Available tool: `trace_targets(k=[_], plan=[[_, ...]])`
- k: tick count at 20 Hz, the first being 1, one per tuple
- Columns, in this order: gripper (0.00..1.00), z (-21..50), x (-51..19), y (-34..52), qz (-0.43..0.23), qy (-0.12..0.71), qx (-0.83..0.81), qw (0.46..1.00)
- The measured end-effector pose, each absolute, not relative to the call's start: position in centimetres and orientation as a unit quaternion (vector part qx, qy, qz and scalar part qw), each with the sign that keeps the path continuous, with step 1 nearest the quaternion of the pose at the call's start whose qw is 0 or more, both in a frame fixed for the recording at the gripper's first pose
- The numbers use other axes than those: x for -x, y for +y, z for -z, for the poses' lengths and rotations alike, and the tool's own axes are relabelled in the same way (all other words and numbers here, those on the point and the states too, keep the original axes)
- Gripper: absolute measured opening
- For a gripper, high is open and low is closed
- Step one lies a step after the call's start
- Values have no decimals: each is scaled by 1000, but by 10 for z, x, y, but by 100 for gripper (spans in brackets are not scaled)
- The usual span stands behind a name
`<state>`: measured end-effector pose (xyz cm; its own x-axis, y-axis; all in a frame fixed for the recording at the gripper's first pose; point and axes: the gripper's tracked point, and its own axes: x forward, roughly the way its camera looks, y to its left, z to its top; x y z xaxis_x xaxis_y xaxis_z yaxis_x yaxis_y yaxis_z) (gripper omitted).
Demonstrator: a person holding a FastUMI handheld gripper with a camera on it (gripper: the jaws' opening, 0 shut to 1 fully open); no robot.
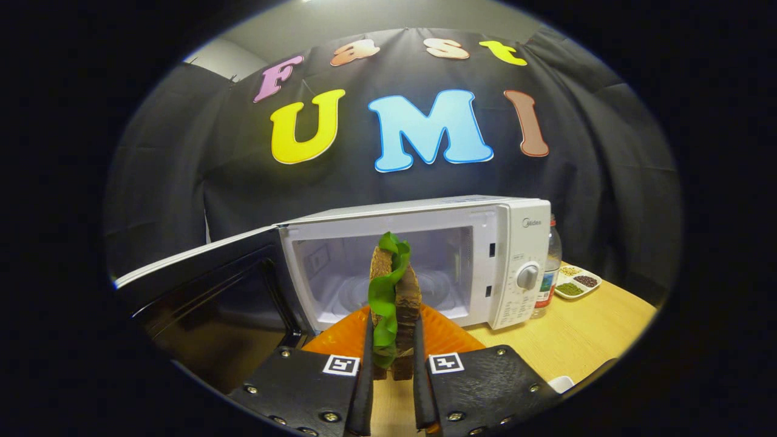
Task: Open the microwave, put the food inside, and close the microwave door.
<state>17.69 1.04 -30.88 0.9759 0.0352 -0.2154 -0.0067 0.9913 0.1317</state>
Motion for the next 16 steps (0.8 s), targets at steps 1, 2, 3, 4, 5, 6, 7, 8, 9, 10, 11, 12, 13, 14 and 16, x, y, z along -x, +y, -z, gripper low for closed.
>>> trace_targets(k=[1,2,3,4,5,6,7,8,9,10,11,12,13,14,16], plan=[[27,309,-189,12,-8,108,-63,992],[27,313,-199,14,-7,113,-63,992],[27,316,-209,18,-10,117,-65,991],[27,318,-217,21,-11,119,-63,991],[27,318,-225,22,-8,116,-58,991],[27,318,-233,23,-6,113,-53,992],[27,319,-240,27,-9,114,-51,992],[27,323,-247,32,-13,115,-53,992],[27,326,-255,36,-14,118,-52,992],[27,329,-264,39,-14,120,-52,991],[27,330,-273,42,-14,118,-52,991],[27,331,-283,47,-16,116,-52,992],[27,332,-291,51,-18,116,-54,992],[27,335,-300,57,-23,116,-57,991],[27,337,-316,67,-32,115,-69,990]])
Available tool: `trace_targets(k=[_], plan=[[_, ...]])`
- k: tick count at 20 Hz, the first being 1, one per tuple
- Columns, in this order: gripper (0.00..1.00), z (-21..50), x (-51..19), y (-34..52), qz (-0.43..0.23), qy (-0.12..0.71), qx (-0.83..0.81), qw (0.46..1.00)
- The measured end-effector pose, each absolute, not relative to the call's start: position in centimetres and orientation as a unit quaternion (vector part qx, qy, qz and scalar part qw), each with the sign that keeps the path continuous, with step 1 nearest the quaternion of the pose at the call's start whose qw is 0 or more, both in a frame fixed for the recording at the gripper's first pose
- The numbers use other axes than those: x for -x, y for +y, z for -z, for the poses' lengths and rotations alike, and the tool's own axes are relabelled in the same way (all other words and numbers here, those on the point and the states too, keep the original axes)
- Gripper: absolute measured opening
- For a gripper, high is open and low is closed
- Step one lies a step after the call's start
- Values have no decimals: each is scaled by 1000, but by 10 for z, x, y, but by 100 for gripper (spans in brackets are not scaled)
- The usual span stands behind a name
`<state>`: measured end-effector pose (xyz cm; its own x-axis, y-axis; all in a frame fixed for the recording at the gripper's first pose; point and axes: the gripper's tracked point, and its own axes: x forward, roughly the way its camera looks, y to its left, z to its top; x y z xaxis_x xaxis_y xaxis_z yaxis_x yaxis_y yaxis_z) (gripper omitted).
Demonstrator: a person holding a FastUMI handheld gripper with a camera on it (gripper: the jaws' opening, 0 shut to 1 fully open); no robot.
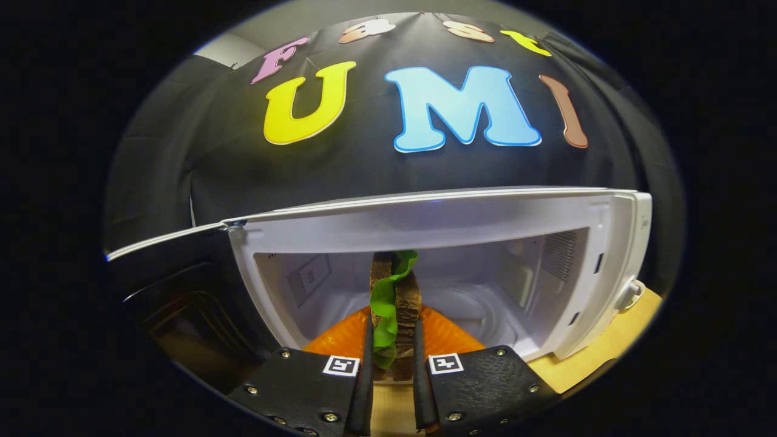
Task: Open the microwave, put the food inside, and close the microwave door.
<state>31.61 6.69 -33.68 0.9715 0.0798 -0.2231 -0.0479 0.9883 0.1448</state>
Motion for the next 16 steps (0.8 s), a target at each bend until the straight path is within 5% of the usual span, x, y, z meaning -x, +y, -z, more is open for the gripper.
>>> trace_targets(k=[7,9,12,16], plan=[[28,355,-369,61,-48,130,-86,987],[38,352,-380,49,-36,124,-70,989],[72,354,-384,14,28,114,9,993],[80,361,-371,10,9,136,32,990]])
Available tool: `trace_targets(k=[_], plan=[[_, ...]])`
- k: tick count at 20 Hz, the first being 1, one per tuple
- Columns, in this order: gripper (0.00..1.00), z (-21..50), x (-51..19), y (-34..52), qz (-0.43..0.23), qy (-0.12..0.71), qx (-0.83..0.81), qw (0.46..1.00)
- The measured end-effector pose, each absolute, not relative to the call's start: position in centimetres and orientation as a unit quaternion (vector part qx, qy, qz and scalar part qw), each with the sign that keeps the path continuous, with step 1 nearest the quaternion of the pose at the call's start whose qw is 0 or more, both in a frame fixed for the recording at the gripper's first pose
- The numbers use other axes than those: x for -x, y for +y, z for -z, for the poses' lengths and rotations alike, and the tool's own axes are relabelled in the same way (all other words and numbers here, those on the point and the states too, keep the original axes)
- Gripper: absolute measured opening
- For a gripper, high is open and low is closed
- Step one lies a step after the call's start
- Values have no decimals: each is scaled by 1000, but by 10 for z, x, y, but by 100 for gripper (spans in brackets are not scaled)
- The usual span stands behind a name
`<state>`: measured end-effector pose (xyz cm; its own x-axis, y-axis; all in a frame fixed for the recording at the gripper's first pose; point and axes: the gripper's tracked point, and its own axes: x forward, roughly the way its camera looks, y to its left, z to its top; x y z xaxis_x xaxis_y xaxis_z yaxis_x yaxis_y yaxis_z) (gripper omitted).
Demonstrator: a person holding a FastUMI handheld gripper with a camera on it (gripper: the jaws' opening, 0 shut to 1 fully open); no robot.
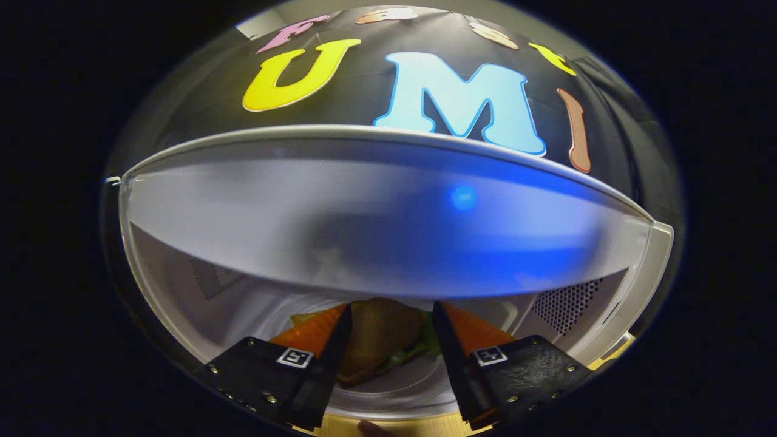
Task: Open the microwave, put the food inside, and close the microwave door.
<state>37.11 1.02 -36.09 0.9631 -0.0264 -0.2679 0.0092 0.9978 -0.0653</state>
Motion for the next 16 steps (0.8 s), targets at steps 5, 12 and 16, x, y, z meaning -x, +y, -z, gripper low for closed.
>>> trace_targets(k=[5,12,16], plan=[[77,338,-327,21,-31,124,40,991],[77,254,-201,53,-119,70,16,990],[77,189,-109,81,-183,9,10,983]])
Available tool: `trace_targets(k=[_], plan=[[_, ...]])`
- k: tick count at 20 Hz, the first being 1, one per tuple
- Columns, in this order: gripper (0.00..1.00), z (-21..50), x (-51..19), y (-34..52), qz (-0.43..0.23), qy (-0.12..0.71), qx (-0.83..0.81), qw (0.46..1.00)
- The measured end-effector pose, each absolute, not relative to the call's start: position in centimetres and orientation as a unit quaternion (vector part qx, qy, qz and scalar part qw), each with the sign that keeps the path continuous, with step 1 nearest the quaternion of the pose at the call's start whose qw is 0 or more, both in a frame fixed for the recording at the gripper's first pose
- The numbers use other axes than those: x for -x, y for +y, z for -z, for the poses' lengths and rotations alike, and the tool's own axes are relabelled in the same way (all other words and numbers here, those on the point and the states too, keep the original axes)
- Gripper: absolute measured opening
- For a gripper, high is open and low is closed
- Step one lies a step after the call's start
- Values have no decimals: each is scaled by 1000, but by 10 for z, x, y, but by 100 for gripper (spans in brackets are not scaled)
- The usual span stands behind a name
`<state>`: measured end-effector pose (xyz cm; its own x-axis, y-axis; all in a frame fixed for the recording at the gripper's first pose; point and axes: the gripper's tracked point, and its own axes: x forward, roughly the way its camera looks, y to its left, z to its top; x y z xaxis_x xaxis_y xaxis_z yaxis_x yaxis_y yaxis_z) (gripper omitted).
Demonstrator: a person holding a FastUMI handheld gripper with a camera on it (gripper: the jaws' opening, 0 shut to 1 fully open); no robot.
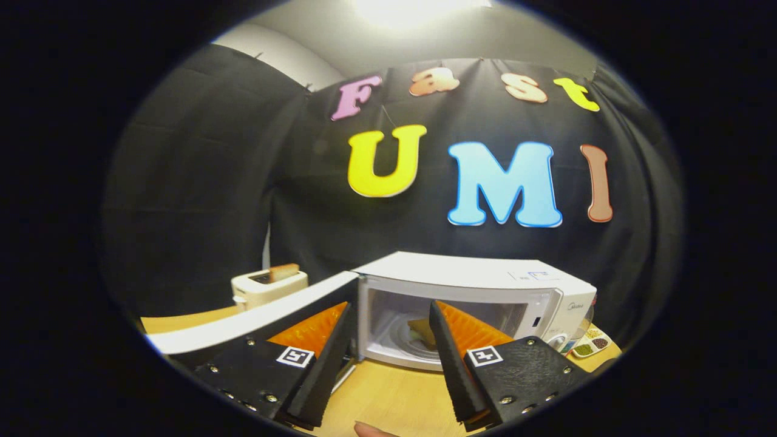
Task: Open the microwave, put the food inside, and close the microwave door.
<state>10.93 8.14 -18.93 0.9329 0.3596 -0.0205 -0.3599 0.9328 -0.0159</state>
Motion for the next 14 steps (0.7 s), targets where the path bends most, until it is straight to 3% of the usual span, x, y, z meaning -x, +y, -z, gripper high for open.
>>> trace_targets(k=[8,14], plan=[[77,147,29,146,-318,-12,-22,948],[77,188,77,208,-405,24,-26,913]])
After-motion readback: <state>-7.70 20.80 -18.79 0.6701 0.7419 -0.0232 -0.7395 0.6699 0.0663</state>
